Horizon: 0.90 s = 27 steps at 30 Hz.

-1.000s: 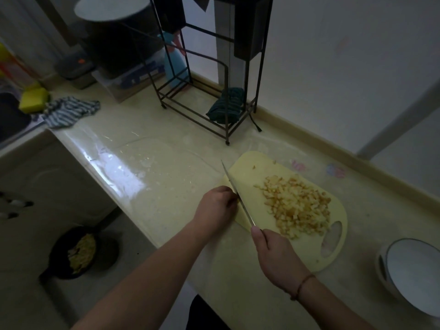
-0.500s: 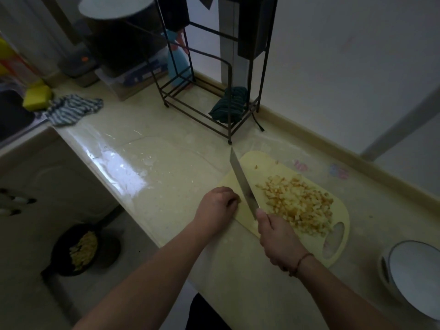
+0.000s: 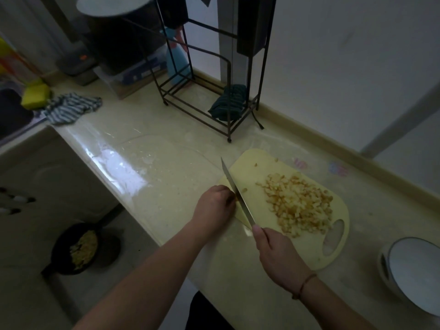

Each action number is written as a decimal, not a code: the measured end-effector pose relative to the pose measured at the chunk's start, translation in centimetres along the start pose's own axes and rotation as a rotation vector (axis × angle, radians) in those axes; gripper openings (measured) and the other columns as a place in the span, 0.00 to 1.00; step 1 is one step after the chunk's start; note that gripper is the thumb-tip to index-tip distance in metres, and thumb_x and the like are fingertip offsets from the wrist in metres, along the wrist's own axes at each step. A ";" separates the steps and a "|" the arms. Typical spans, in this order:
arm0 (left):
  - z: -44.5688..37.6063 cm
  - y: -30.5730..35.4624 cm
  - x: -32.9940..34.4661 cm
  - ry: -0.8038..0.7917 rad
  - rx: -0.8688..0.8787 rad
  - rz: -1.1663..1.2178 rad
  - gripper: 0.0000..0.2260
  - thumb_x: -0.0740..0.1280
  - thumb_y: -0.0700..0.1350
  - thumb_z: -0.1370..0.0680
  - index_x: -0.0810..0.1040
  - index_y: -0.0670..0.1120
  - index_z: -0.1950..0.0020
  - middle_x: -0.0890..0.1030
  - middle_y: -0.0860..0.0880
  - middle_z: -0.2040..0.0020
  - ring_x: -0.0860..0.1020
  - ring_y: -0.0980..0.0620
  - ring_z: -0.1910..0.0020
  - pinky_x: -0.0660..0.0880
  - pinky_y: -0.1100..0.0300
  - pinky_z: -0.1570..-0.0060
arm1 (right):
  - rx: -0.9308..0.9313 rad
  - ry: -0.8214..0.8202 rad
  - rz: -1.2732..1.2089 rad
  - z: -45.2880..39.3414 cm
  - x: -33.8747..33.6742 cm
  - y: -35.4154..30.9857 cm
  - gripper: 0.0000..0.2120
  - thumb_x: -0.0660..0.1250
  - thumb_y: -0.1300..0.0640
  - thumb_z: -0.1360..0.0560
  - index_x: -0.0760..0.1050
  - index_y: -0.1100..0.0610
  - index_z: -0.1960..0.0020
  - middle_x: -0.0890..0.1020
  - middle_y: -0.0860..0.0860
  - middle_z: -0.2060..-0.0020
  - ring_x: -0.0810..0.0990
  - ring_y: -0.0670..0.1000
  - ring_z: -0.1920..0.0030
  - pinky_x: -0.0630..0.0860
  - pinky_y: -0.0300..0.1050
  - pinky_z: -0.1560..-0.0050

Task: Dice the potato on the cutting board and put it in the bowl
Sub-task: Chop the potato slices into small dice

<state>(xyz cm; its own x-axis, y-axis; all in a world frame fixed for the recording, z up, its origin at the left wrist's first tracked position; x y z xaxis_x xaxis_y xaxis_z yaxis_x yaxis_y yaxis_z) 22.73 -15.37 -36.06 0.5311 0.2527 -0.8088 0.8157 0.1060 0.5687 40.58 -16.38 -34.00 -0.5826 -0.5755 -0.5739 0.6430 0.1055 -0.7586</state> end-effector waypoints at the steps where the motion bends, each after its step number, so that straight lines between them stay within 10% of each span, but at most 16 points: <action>1: -0.1 -0.1 0.0 -0.009 -0.001 0.002 0.08 0.67 0.40 0.28 0.85 0.40 0.54 0.83 0.43 0.57 0.81 0.42 0.57 0.78 0.54 0.56 | 0.006 -0.005 0.006 0.3 0.0 0.1 0.22 0.55 0.46 0.19 0.67 0.54 0.68 0.72 0.48 0.73 0.70 0.44 0.70 0.66 0.46 0.62; 27: 0.7 -0.7 -0.5 0.045 0.030 0.027 0.03 0.72 0.36 0.31 0.84 0.40 0.58 0.83 0.45 0.60 0.81 0.45 0.61 0.77 0.59 0.60 | -0.016 -0.022 -0.074 -1.8 -0.1 -1.1 0.23 0.53 0.42 0.19 0.67 0.54 0.68 0.72 0.49 0.74 0.69 0.47 0.74 0.66 0.43 0.67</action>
<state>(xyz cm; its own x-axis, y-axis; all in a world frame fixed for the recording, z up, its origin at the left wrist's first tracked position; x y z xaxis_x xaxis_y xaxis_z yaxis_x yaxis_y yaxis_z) 22.04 -16.26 -36.15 0.5426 0.2984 -0.7852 0.8081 0.0697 0.5849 39.05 -14.96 -33.71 -0.6169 -0.6000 -0.5093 0.5904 0.0752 -0.8036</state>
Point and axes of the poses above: each hand's wrist, its own z-axis away from the middle knuckle, its own x-axis out of the palm, y = z × x, the point moved 6 cm from there along -z, towards the middle knuckle
